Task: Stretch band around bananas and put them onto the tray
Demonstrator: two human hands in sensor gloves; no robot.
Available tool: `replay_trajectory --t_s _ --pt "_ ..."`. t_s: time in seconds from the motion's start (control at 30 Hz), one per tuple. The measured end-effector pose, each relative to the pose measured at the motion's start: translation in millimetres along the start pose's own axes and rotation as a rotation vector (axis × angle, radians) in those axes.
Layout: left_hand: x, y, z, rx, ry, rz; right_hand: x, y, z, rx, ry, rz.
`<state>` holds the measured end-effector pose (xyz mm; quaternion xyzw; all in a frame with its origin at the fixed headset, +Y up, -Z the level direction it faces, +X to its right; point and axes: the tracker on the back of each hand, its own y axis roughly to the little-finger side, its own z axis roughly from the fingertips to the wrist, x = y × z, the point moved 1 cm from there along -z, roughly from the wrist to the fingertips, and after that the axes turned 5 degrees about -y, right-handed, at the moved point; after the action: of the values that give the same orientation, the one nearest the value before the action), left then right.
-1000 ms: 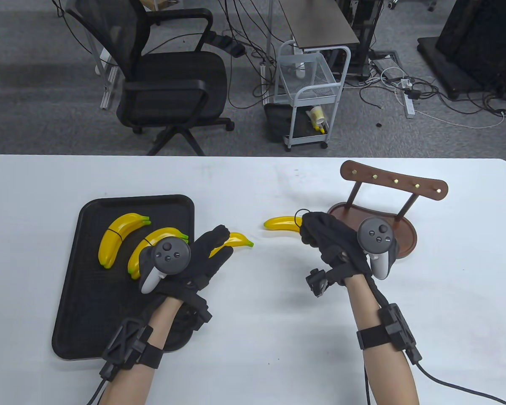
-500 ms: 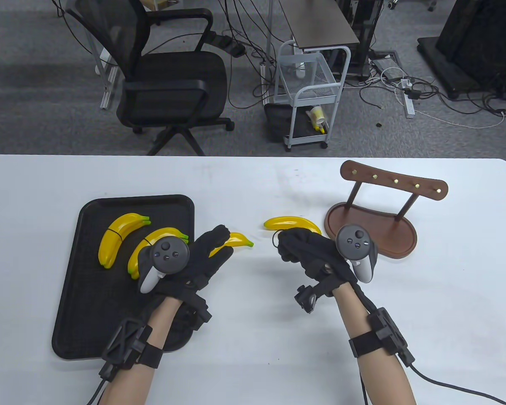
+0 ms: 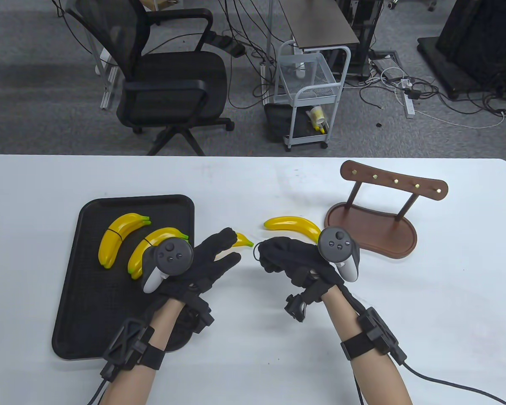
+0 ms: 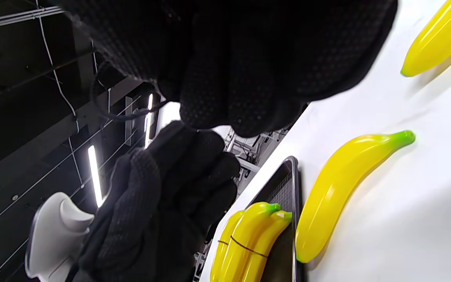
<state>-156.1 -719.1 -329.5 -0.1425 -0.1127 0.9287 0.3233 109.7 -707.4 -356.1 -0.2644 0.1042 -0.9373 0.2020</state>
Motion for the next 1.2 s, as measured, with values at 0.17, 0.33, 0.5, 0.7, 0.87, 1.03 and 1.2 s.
replay_trajectory --t_s 0.17,0.33,0.5,0.7,0.87,1.03,1.2 --pt "-4 -2 -1 -0.012 0.016 -0.005 8 0 -2 0.0 -0.031 0.018" --pt "-10 -2 -2 -0.012 0.034 -0.011 15 1 -4 0.007 -0.065 0.032" --pt "-17 -2 -3 -0.012 0.056 -0.042 21 5 -5 0.02 -0.095 0.054" --pt "-23 -1 -3 -0.023 0.083 -0.052 26 8 -6 0.036 -0.138 0.06" --pt "-24 -3 -4 -0.047 0.099 -0.052 29 10 -7 0.046 -0.188 0.039" --pt "-25 -4 -4 -0.07 0.107 -0.047 32 8 -7 0.046 -0.214 -0.005" --pt "-25 -11 -3 -0.105 0.116 -0.04 36 6 -8 0.039 -0.23 0.013"
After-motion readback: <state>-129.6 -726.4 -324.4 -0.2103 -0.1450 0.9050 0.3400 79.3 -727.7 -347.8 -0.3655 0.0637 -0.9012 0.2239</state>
